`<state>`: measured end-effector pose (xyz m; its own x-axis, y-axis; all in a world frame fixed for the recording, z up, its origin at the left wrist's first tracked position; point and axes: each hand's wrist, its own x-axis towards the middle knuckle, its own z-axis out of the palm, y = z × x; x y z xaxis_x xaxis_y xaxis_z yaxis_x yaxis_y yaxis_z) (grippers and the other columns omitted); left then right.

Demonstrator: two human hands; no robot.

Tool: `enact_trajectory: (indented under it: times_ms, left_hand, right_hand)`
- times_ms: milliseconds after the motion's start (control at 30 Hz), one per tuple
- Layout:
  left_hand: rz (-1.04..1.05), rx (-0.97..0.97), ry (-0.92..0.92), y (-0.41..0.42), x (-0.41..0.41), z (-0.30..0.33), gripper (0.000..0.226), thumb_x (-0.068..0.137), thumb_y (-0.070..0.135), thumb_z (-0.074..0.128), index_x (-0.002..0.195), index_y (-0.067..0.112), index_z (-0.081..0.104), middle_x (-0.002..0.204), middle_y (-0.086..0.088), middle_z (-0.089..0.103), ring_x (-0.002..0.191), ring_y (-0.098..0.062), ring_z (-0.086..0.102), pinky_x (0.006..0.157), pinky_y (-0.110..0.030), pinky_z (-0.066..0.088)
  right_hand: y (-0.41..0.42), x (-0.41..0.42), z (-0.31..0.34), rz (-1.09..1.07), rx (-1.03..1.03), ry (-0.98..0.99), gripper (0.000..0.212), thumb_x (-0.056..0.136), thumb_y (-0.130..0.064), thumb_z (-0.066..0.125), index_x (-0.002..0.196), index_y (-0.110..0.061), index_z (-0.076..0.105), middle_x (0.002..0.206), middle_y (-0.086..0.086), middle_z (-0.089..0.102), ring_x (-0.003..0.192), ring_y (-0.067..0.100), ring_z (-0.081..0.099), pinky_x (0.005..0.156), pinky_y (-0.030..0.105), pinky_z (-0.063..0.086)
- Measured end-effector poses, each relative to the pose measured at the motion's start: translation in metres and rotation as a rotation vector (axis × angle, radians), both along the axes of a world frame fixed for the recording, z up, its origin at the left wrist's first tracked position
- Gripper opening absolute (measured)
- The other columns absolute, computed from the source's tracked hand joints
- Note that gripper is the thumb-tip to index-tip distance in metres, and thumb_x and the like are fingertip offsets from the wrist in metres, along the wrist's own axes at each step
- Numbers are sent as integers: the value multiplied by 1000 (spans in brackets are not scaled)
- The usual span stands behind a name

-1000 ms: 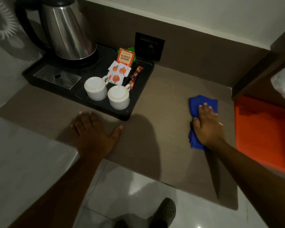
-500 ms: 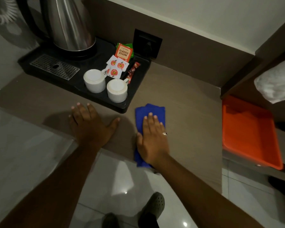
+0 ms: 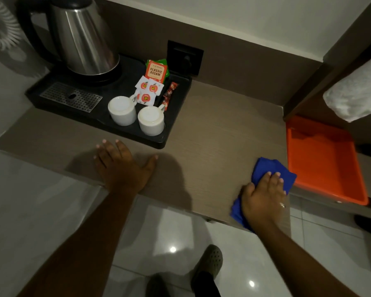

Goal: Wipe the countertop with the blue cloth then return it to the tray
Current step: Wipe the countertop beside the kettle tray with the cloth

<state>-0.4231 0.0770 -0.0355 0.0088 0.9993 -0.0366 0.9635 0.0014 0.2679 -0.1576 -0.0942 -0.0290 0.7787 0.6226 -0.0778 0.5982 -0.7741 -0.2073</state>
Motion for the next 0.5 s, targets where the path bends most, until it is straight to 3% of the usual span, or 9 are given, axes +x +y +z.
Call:
enact_trajectory:
  times_ms: [67, 133, 267, 400, 500]
  left_hand:
    - [19, 5, 6, 2, 1, -2, 120, 74, 86, 43, 152, -2, 21, 160, -34, 13, 148, -50, 13, 119, -63, 13]
    - [29, -9, 13, 3, 1, -2, 121, 73, 87, 42, 153, -1, 19, 161, -33, 11, 149, -49, 11, 120, -62, 11]
    - [22, -14, 25, 5, 1, -6, 122, 73, 88, 41, 154, 1, 13, 162, -31, 7, 150, -47, 8, 121, -60, 7]
    - [25, -1, 40, 5, -1, -8, 123, 72, 88, 42, 152, -2, 16, 160, -33, 12, 148, -49, 12, 120, -62, 11]
    - [9, -36, 42, 5, 0, -5, 125, 70, 90, 37, 152, -1, 13, 160, -33, 12, 148, -51, 11, 120, -63, 13]
  right_hand:
    - [29, -23, 4, -186, -10, 85, 66, 96, -31, 34, 149, 1, 10, 160, 22, 5, 148, 34, 3, 120, 49, 4]
    - [61, -49, 3, -200, -3, 131, 70, 96, -34, 35, 149, 1, 6, 160, 22, 2, 148, 34, 0, 120, 48, 0]
    - [86, -94, -9, 270, 47, 49, 70, 98, -46, 24, 150, -5, 2, 161, 18, -1, 149, 32, -3, 119, 45, -4]
    - [44, -57, -6, 795, -11, 25, 71, 95, -57, 21, 152, -18, 8, 162, 4, 2, 150, 21, -1, 120, 40, -2]
    - [14, 0, -3, 808, -24, 27, 70, 94, -57, 24, 152, -21, 9, 160, -1, 2, 149, 18, 0, 120, 40, 0]
